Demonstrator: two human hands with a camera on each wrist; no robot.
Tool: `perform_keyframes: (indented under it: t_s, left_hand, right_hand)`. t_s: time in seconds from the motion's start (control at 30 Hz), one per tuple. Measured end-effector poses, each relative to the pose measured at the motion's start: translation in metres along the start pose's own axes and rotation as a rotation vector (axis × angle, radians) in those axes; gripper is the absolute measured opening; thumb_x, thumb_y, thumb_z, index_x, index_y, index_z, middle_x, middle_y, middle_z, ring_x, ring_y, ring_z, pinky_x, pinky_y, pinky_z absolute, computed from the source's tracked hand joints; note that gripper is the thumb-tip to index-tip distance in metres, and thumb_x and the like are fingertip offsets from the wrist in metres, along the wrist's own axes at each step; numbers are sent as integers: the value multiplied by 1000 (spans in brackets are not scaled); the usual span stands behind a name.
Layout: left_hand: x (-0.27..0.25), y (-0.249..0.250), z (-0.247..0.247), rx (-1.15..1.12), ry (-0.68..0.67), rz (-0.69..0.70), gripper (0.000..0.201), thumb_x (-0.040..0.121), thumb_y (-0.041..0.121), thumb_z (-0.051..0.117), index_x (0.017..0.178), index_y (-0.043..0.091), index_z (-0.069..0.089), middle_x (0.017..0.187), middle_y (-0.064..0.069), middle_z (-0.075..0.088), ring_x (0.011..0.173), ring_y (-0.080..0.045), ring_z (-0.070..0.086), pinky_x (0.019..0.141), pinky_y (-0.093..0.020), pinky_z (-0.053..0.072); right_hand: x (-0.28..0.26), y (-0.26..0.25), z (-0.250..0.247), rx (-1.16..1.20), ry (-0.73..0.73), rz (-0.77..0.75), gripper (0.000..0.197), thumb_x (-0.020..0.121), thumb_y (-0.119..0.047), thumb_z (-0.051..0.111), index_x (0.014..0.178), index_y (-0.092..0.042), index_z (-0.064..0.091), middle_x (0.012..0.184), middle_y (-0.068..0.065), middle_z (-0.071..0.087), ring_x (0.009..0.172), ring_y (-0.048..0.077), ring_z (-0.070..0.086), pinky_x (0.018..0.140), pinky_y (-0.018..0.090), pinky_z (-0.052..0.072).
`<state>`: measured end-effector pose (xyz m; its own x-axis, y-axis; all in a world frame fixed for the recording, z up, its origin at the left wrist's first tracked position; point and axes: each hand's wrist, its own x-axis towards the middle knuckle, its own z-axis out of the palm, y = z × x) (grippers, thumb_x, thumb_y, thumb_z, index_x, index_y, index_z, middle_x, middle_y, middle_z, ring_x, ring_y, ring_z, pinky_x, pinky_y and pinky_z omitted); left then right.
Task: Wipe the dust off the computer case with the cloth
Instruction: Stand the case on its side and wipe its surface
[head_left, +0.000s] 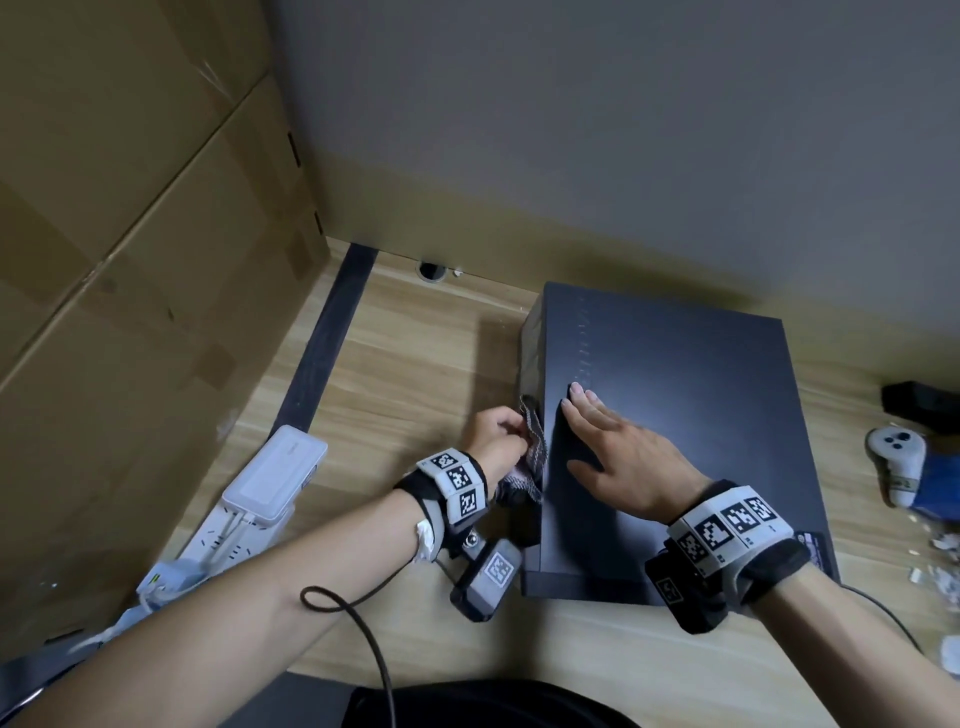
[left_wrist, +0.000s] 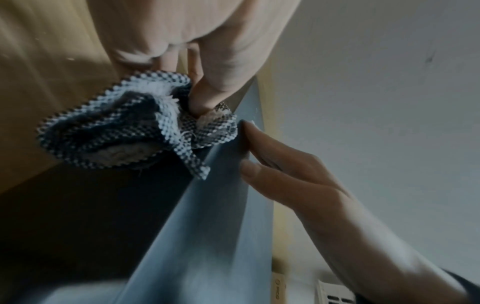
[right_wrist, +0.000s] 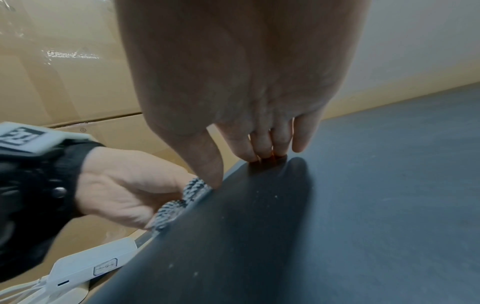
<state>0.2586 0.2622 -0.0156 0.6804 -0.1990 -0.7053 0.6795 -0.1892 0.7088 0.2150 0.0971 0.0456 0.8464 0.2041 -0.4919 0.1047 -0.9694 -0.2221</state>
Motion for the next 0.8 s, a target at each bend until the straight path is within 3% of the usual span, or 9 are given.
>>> perform_keyframes:
  t_s: [0.07,0.13,0.23,0.27,0.33,0.43,0.57,0.63,0.8]
  left_hand:
    - [12,6,2,-8,39,-6,32,86,-12,48,80,17,60,77,-5,60,63,-17,60,42,-23,52]
    - [23,7,6,-7,61,-19,29,85,-11,45,86,11,64,78,-11,64,64,-24,62,50,-28,53]
    - [39,-1,9,16,75,-32,24,83,-8,44,87,6,63,75,-12,63,67,-25,59,54,-27,52]
    - [45,-6,10,42,72,-38,19,80,-2,45,85,5,62,79,-13,65,72,-27,62,62,-29,55]
    - [62,-26,11,120,76,-84,25,76,10,46,92,5,64,94,-17,69,91,-33,65,85,-44,55]
    - [103,-79,15,238,62,-184,48,76,16,45,122,7,57,122,-18,61,114,-35,57,101,-47,46]
    - [77,-91,9,239,-52,-226,50,79,12,50,129,9,49,121,-14,58,114,-35,57,96,-48,50]
    - [42,-80,3,170,-110,-291,61,72,12,51,133,11,45,126,-14,55,115,-35,56,91,-50,53]
    - [-14,-44,-4,57,-177,-264,34,85,-9,47,111,6,62,103,-19,65,88,-29,65,72,-41,56]
  right_hand:
    - [0,0,-1,7,0,3,74,96,-32,46,159,-19,9,166,-3,-4,152,9,0,121,31,23]
    - [1,-1,-1,16,0,11,73,96,-28,46,159,-19,10,166,-3,-3,152,9,1,120,29,21]
    - [1,-3,-3,26,2,17,73,95,-24,46,158,-18,12,166,-1,-1,152,11,3,120,28,17]
    - [2,-4,-4,25,0,19,72,95,-23,46,158,-18,12,166,-1,-1,152,11,3,119,27,16]
    - [1,-5,-6,24,-8,28,72,95,-23,46,158,-18,12,166,-1,-2,152,11,3,118,26,17]
    - [2,-6,-6,22,-14,34,73,95,-27,46,158,-17,12,166,-1,-2,152,11,3,119,28,19]
    - [2,-8,-5,10,-19,40,75,96,-36,47,158,-16,11,166,0,-3,152,12,3,119,30,20]
    - [2,-9,-5,4,-18,41,76,96,-39,48,158,-17,10,166,0,-3,152,12,3,119,30,21]
    - [1,-9,-5,1,-20,46,78,96,-41,48,159,-17,9,166,-1,-4,152,10,3,119,30,21]
